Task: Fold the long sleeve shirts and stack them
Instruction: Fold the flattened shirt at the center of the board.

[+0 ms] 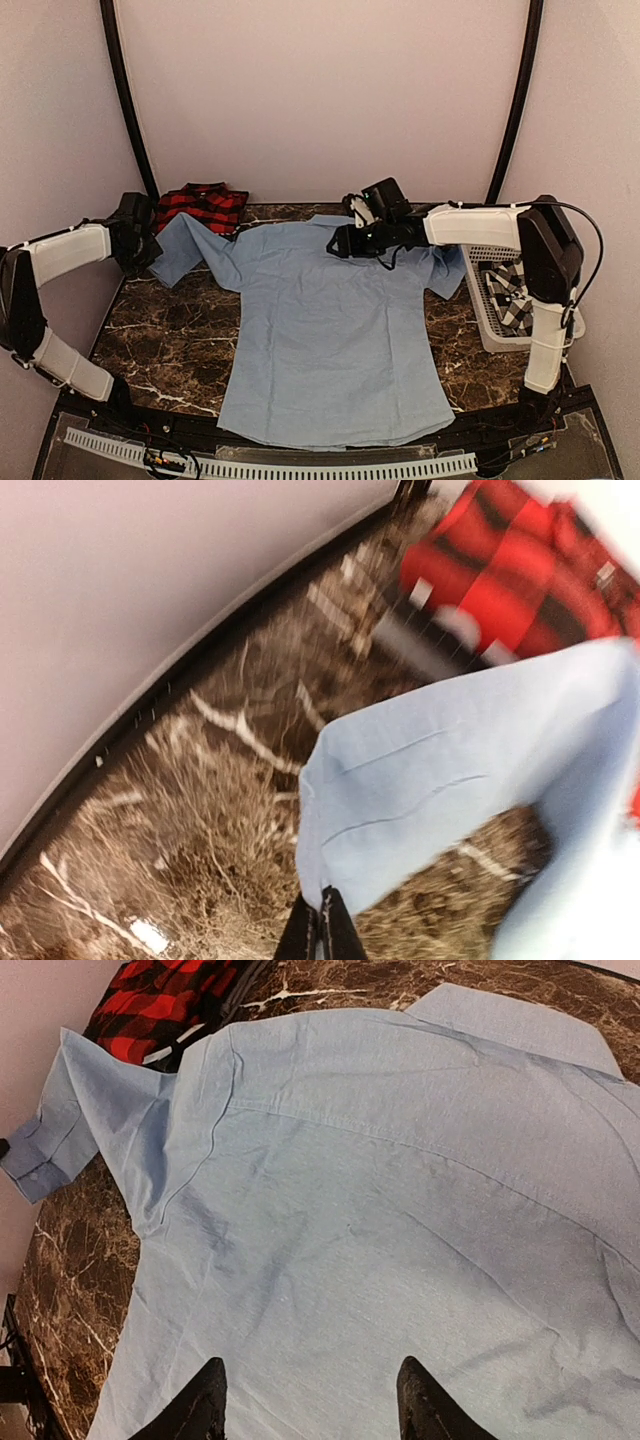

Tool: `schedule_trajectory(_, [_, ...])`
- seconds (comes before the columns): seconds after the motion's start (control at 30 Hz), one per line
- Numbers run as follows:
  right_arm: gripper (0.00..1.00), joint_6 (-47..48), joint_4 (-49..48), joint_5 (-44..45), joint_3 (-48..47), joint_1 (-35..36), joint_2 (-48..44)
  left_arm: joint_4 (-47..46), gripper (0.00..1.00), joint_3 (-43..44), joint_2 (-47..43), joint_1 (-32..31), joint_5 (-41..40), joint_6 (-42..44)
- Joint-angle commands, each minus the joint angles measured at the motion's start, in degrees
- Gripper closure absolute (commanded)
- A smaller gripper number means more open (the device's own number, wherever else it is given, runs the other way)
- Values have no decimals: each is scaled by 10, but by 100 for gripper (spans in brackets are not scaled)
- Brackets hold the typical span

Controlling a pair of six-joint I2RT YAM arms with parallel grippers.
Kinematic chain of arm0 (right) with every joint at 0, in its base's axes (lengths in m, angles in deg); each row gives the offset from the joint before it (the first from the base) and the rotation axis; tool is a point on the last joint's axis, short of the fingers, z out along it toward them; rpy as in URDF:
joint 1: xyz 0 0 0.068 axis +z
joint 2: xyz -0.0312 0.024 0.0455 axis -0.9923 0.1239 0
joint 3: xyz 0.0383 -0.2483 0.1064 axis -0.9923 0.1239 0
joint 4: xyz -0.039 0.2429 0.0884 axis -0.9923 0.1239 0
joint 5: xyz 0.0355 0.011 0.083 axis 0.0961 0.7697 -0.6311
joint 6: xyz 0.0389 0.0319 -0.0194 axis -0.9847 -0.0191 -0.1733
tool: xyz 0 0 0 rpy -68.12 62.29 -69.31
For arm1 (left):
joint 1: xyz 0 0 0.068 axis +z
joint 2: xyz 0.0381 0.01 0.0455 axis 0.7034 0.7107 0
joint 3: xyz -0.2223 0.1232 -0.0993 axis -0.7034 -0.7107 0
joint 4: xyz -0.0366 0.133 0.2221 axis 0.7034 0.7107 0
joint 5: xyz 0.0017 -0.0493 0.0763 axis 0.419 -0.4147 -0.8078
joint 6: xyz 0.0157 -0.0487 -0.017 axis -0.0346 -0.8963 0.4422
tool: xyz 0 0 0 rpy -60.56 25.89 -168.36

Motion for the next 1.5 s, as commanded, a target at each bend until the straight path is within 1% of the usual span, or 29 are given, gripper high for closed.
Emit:
schedule_trajectory(0.0, [45,8,-3,26,1,5,-40,-5,100,21,-99,-8,-29,55])
schedule_trajectory(0.1, [45,10,5,45,-2,5,-49,-57,100,11,-156,-30,3,117])
schedule_trajectory(0.17, [45,12,10,56,-5,5,-55,-97,100,3,-196,-57,34,162])
schedule_trajectory(0.23, [45,13,15,66,-8,5,-61,-138,100,-4,-244,-92,72,204])
schedule_trajectory(0.27, [45,14,16,68,-8,5,-66,-165,100,-7,-253,-115,113,232])
schedule_trajectory(0.3, [45,14,17,71,-7,5,-71,-174,100,-9,-265,-126,132,241])
schedule_trajectory(0.37, [45,14,17,74,-5,5,-79,-191,100,-1,-266,-165,211,258])
schedule_trajectory(0.4, [45,13,17,76,-3,5,-85,-190,100,11,-261,-175,225,263])
schedule_trajectory(0.43, [45,13,17,78,0,5,-91,-186,100,16,-248,-197,261,265])
schedule_trajectory(0.5, [45,10,17,80,7,4,-104,-182,100,34,-221,-232,292,269])
schedule_trajectory(0.6, [45,4,14,78,26,4,-129,-195,100,52,-182,-275,320,247])
schedule_trajectory(0.7, [44,-6,-5,60,66,5,-164,-236,100,58,-124,-312,351,207])
schedule_trajectory(0.8, [42,-21,-55,18,115,13,-201,-256,100,80,-60,-330,363,167])
schedule_trajectory(0.83, [40,-22,-73,4,131,21,-211,-262,100,86,-27,-335,373,145])
schedule_trajectory(0.87, [39,-21,-90,0,145,33,-218,-265,100,99,3,-337,378,134])
schedule_trajectory(0.97, [33,-21,-134,1,188,55,-232,-290,100,124,51,-343,408,83])
schedule_trajectory(1.13, [25,-39,-198,28,230,85,-234,-299,100,154,106,-347,421,27])
schedule_trajectory(1.23, [19,-32,-207,81,222,115,-213,-290,100,171,123,-351,422,13])
schedule_trajectory(1.33, [18,-29,-205,130,202,128,-182,-284,100,177,132,-354,423,5])
schedule_trajectory(1.47, [17,-25,-213,155,174,133,-146,-273,100,184,137,-355,425,7])
